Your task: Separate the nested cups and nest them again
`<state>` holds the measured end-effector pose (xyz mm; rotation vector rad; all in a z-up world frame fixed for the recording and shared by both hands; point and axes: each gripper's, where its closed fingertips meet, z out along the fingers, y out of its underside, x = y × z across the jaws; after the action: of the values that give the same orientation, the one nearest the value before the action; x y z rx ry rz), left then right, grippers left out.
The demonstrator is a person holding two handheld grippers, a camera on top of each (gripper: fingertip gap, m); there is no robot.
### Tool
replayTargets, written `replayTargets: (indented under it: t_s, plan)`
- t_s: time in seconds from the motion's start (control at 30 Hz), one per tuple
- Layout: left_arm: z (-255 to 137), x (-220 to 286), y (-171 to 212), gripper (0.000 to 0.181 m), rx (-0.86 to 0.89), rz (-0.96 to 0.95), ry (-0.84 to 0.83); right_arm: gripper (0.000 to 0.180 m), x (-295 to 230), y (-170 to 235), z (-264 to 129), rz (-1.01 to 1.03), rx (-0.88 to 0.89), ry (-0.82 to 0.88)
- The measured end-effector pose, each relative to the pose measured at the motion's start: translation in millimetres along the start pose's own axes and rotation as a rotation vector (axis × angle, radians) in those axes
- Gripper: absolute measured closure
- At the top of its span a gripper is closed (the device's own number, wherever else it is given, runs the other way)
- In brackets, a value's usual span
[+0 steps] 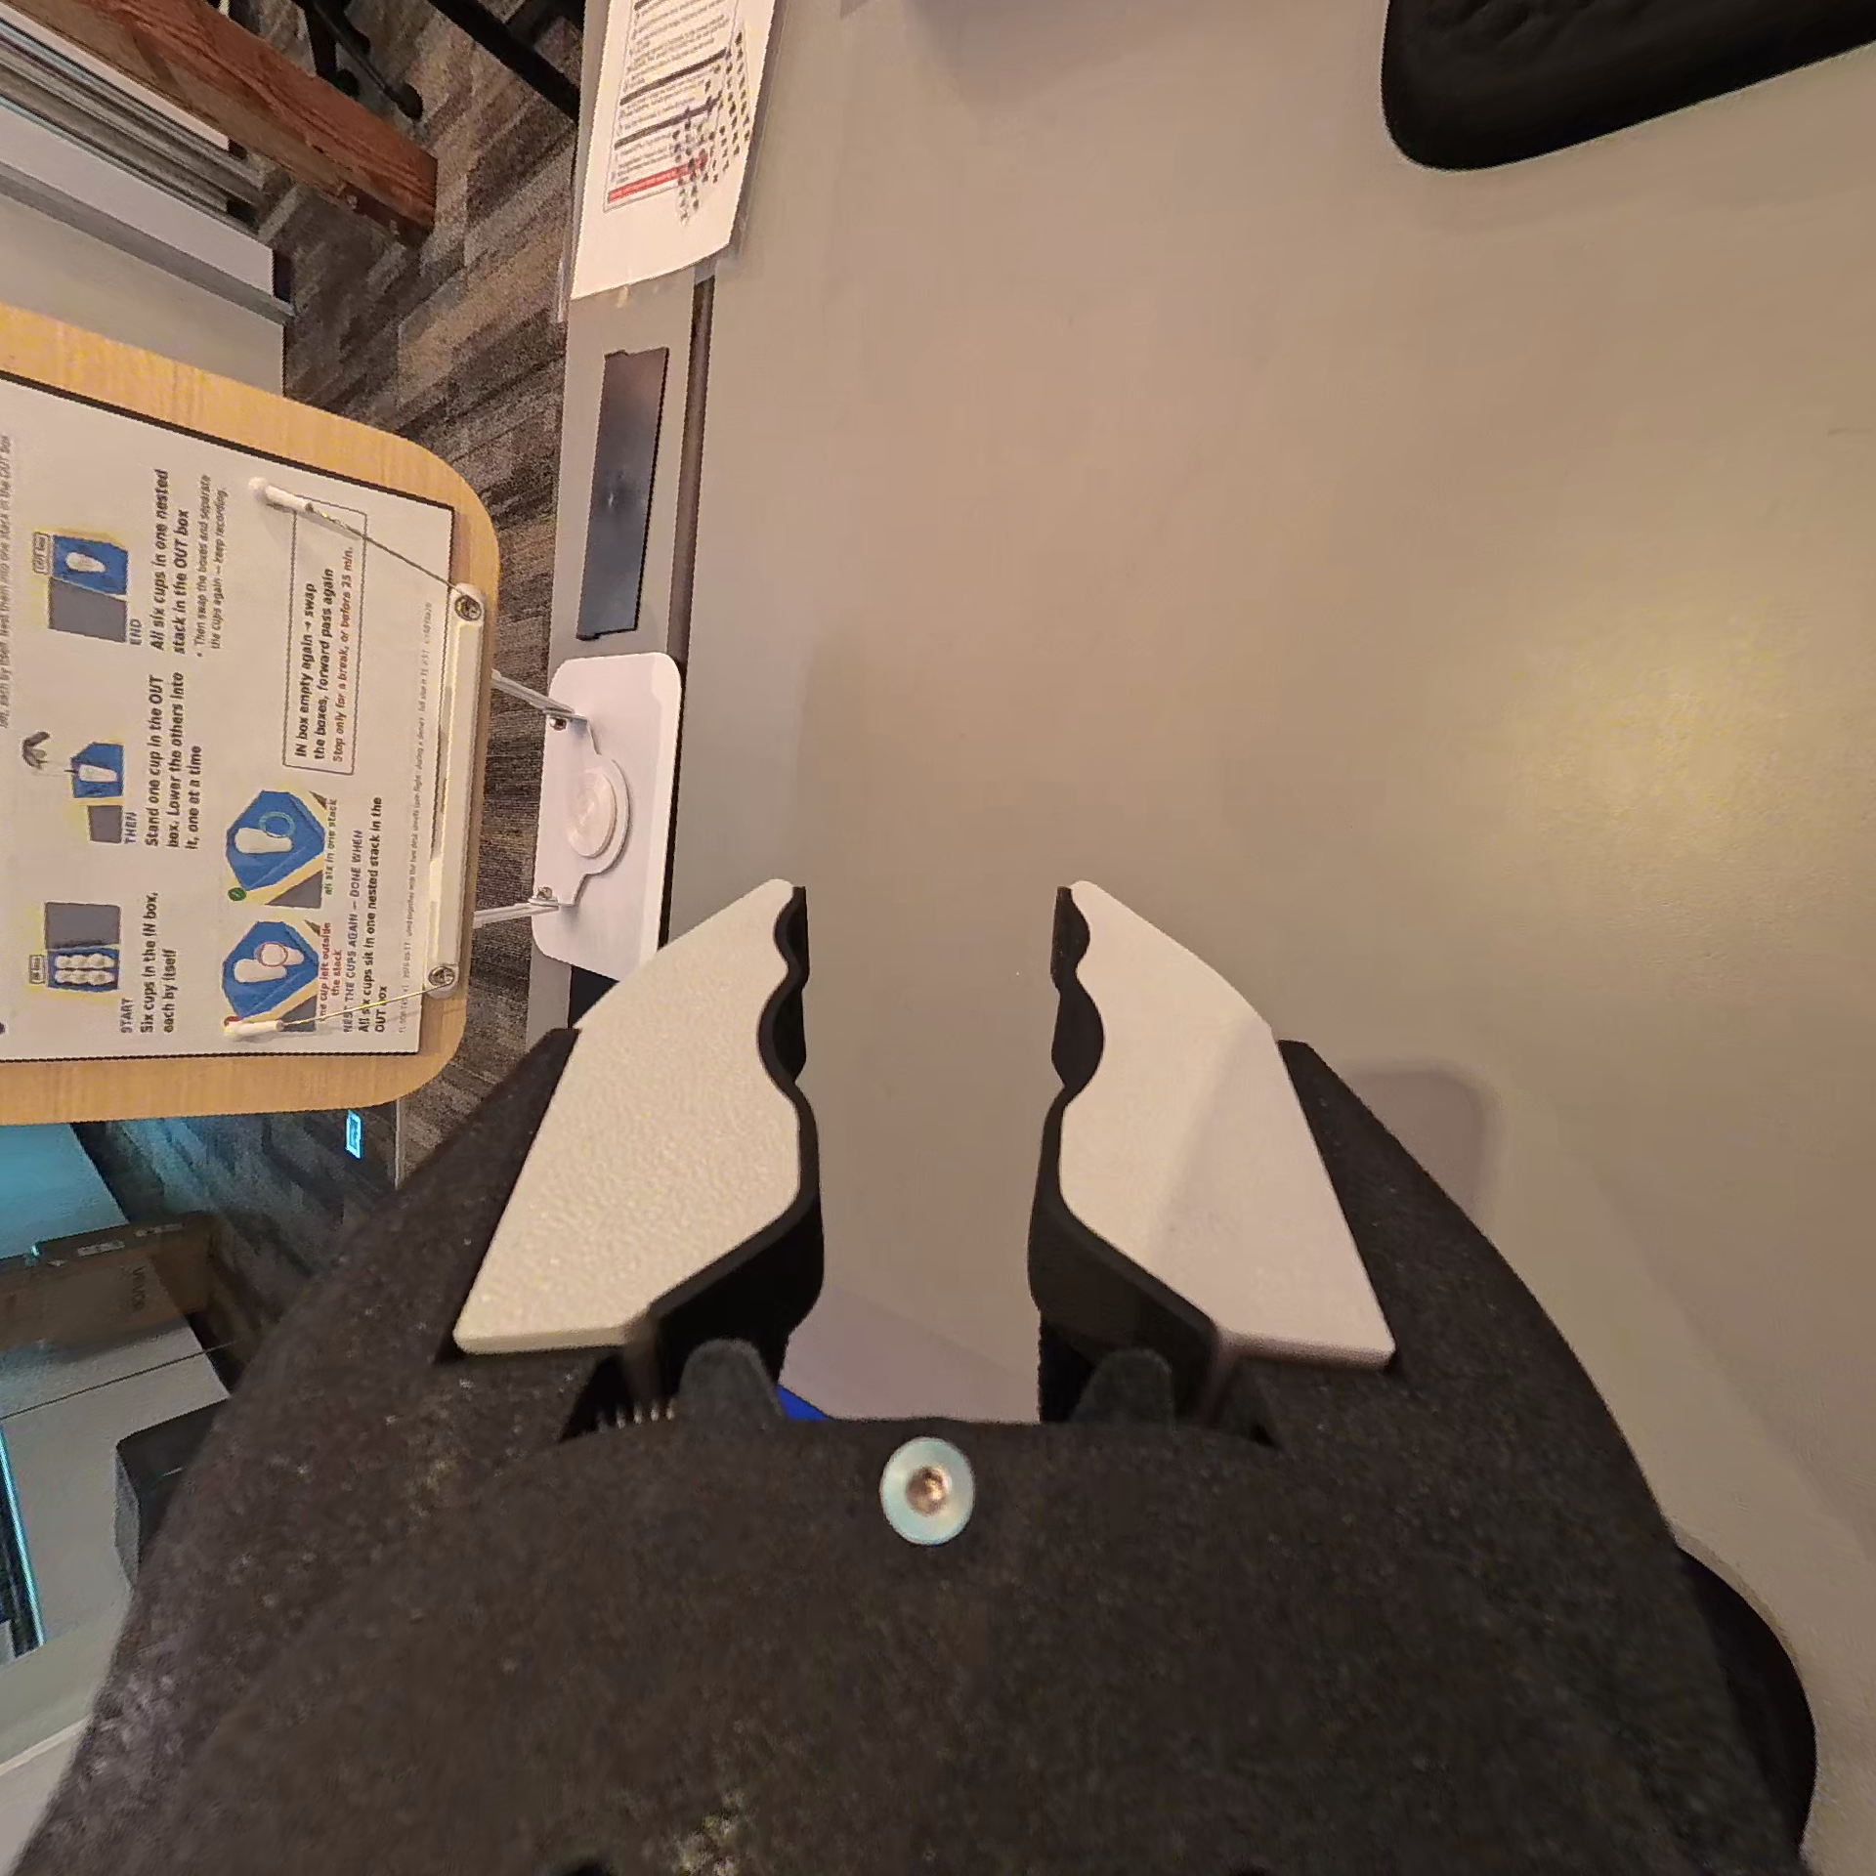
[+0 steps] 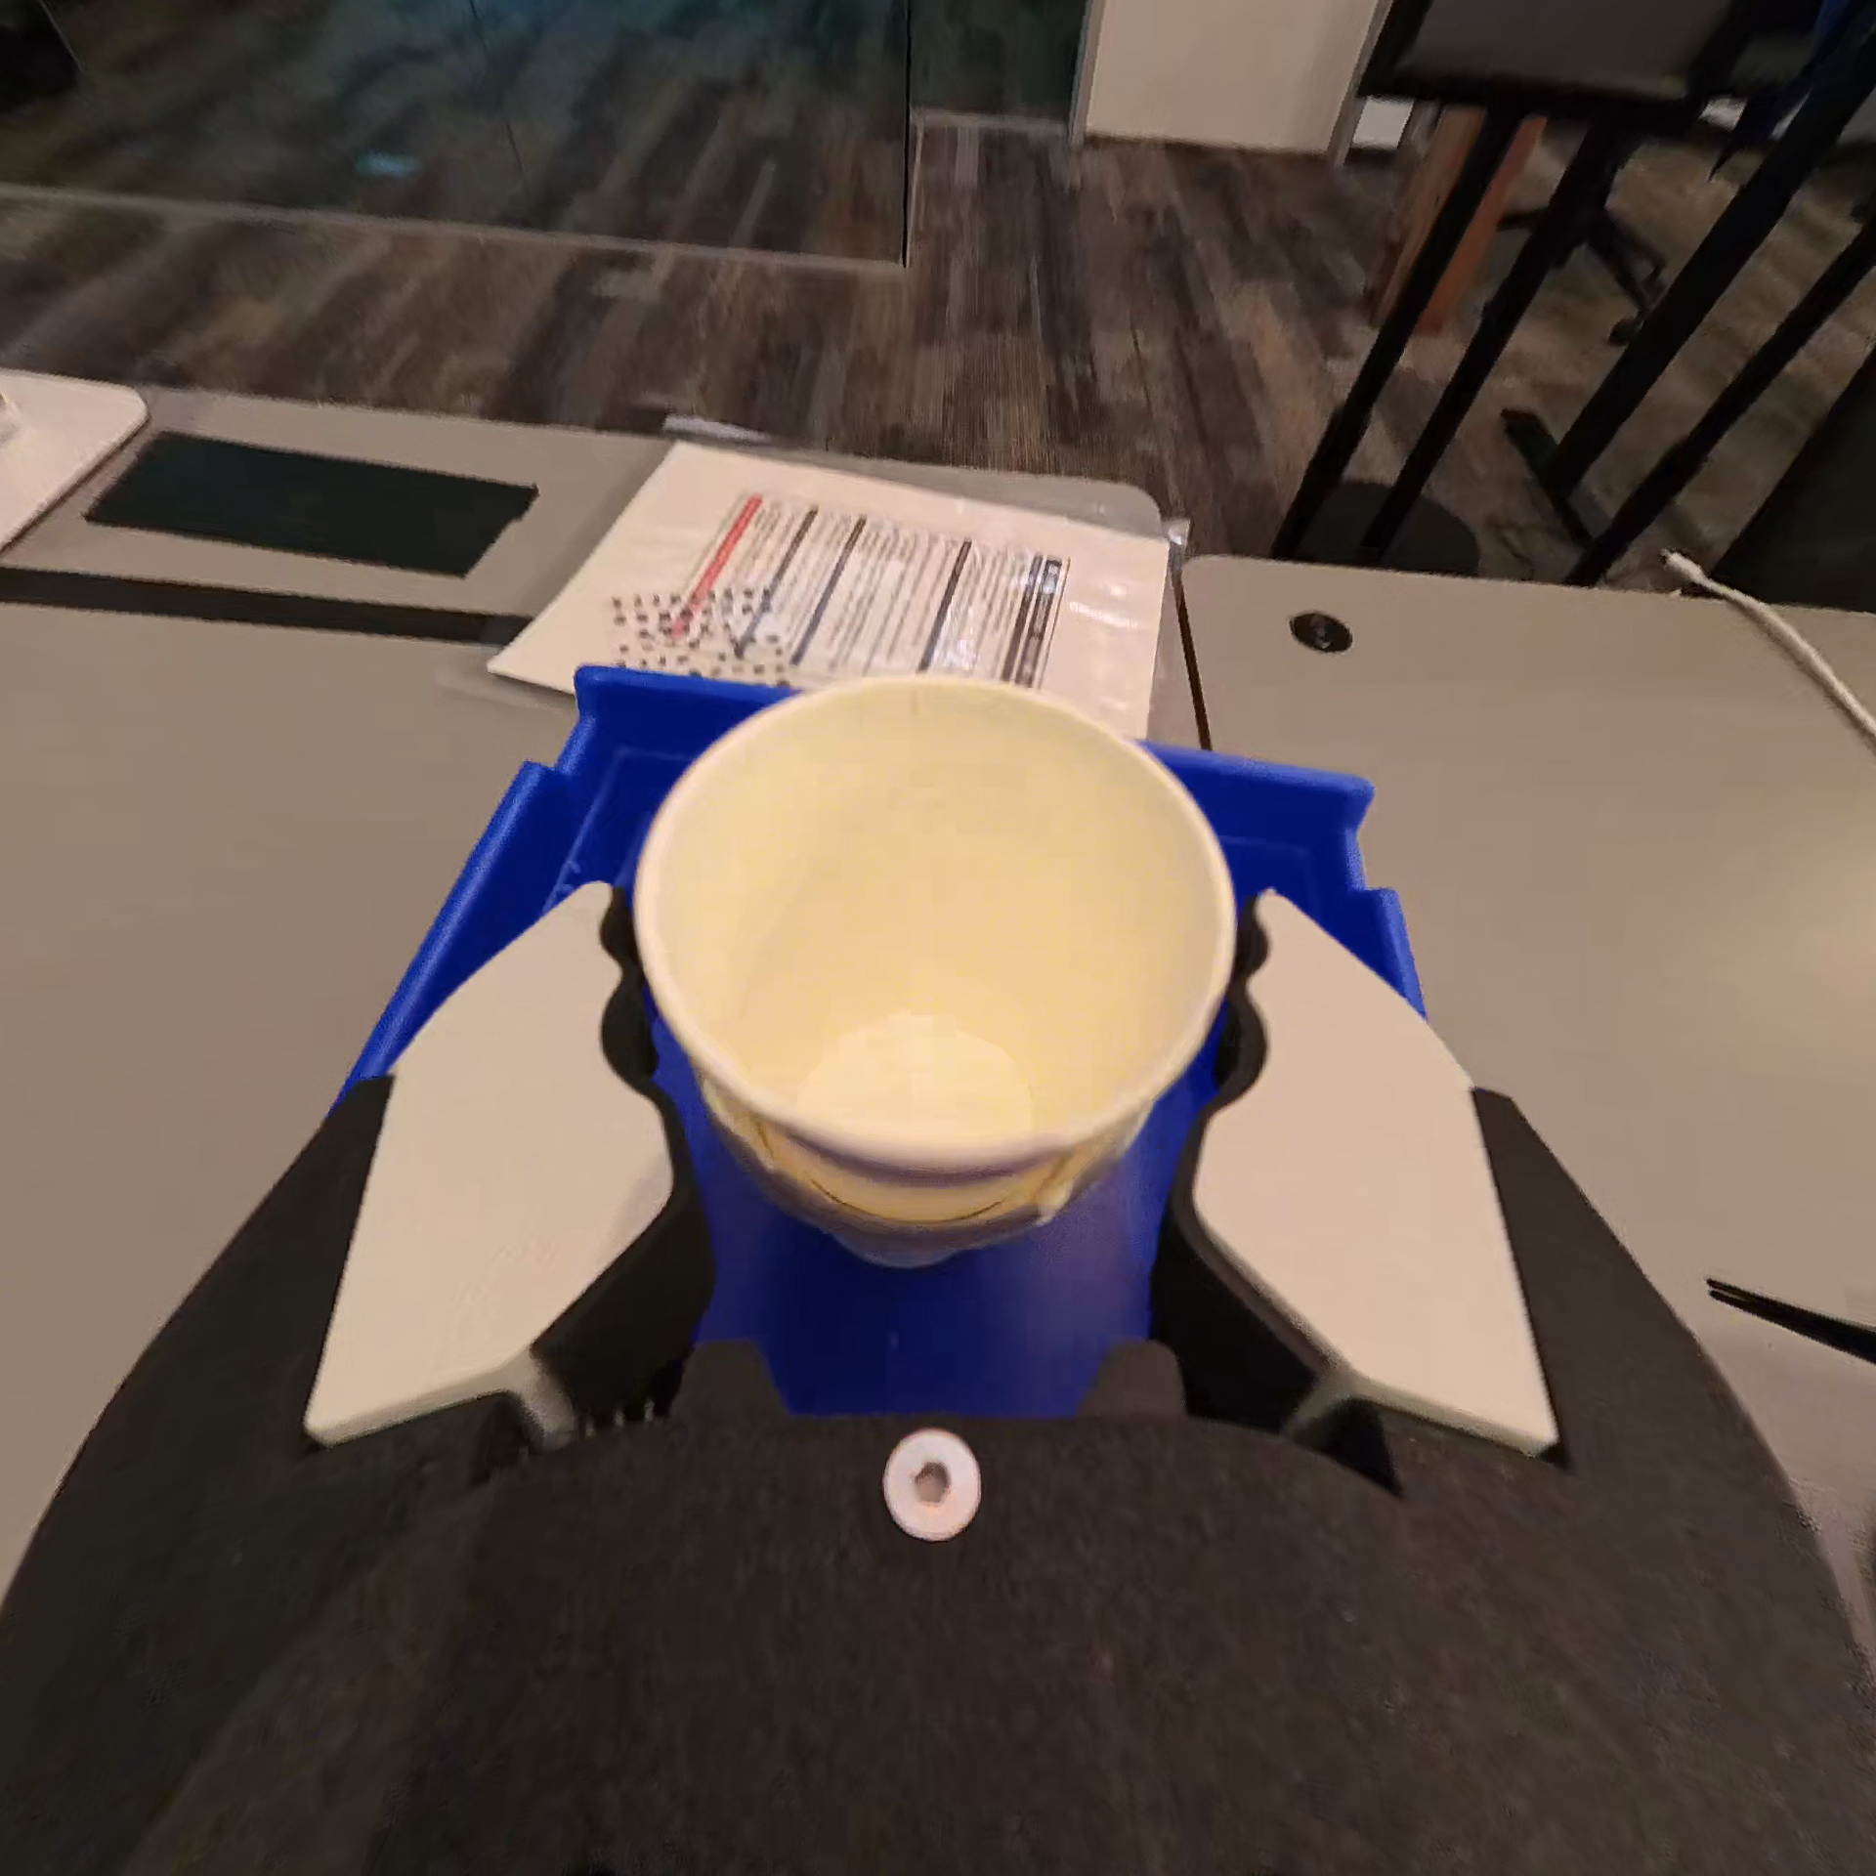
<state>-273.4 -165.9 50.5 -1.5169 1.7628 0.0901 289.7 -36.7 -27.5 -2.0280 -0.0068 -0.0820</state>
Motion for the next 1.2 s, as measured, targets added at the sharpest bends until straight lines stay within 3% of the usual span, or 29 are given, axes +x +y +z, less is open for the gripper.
replayTargets:
  t_s: [0.17,0.33,0.43,0.53,0.67,0.8,0.93,1.2]
  plan:
    - [-2,-2,1,0.135,0.003,-0.005,-0.008,0.061,-1,-1,-13,-0.027,-0.05,0.015]
    - [-14,-25,27,0.135,-0.034,-0.054,-0.084,0.063,-12,-45,-46,-0.058,0.11,0.013]
    - [-31,-58,80,0.134,-0.155,-0.132,-0.175,0.067,-26,-77,-72,-0.104,0.231,0.016]
    - [-51,-81,162,0.132,-0.359,-0.245,-0.213,0.07,-44,-99,-92,-0.153,0.311,-0.001]
    - [-70,-84,271,0.134,-0.582,-0.458,-0.19,0.071,-67,-104,-94,-0.229,0.276,-0.029]
    - [-78,-84,364,0.133,-0.778,-0.543,-0.236,0.071,-79,-102,-84,-0.313,0.228,-0.007]
    - [-66,-89,404,0.142,-0.786,-0.643,-0.281,0.071,-89,-103,-76,-0.346,0.213,-0.019]
    - [-44,-77,436,0.149,-0.848,-0.748,-0.209,0.071,-84,-96,-70,-0.347,0.183,-0.013]
